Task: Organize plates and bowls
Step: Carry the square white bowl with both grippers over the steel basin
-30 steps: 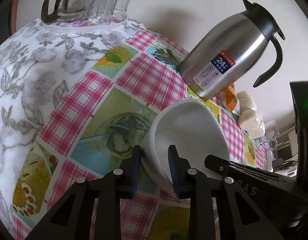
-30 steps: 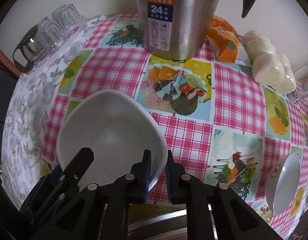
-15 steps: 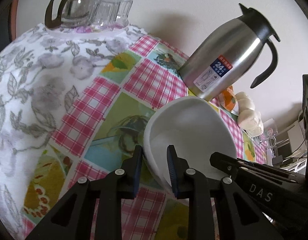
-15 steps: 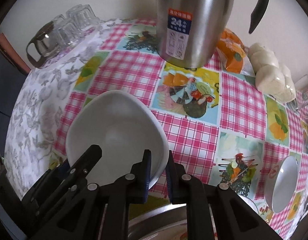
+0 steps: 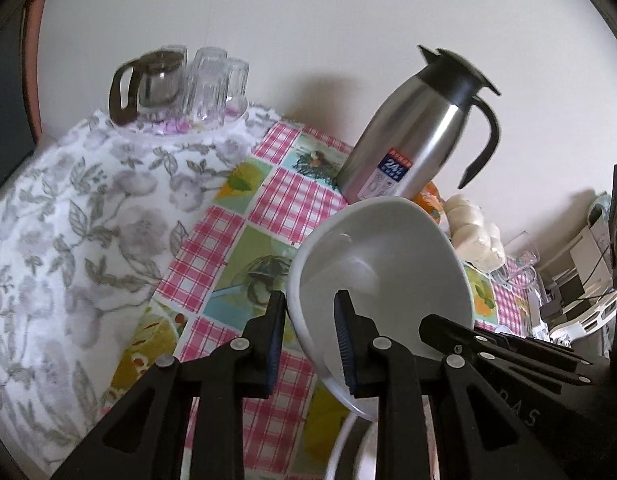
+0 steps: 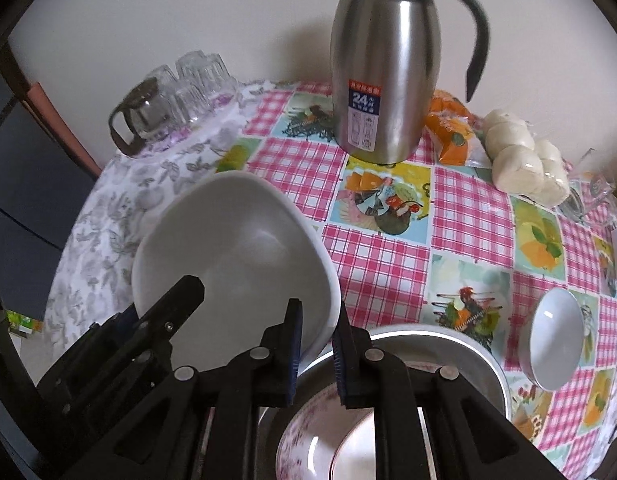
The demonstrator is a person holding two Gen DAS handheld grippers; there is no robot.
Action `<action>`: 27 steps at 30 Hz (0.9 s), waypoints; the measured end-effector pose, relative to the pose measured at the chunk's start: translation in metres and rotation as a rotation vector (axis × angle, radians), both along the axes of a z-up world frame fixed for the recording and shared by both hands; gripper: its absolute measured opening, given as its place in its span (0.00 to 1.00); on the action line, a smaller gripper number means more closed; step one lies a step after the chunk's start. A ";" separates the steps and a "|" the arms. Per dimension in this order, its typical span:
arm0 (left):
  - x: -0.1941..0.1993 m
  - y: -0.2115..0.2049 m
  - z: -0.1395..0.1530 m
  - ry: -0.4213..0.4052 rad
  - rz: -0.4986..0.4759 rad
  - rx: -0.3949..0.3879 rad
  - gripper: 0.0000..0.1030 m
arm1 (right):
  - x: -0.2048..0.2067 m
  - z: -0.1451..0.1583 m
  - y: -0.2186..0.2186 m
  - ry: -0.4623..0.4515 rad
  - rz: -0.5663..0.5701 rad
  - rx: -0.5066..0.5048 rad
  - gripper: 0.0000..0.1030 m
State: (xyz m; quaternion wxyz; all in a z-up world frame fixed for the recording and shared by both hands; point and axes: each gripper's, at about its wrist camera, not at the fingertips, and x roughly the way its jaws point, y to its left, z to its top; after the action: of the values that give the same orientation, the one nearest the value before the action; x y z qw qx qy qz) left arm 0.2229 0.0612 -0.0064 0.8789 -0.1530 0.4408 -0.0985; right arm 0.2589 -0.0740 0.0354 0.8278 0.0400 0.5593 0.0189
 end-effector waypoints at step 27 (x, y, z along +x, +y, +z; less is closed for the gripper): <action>-0.081 -0.038 0.042 -0.097 -0.067 0.106 0.25 | -0.114 0.022 -0.042 -0.124 -0.071 0.200 0.16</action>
State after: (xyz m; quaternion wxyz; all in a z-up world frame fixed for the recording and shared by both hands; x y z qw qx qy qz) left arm 0.1421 0.0232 0.0358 0.9022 -0.0868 0.4074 -0.1118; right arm 0.1453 -0.1163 0.0573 0.8528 0.1407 0.5007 0.0477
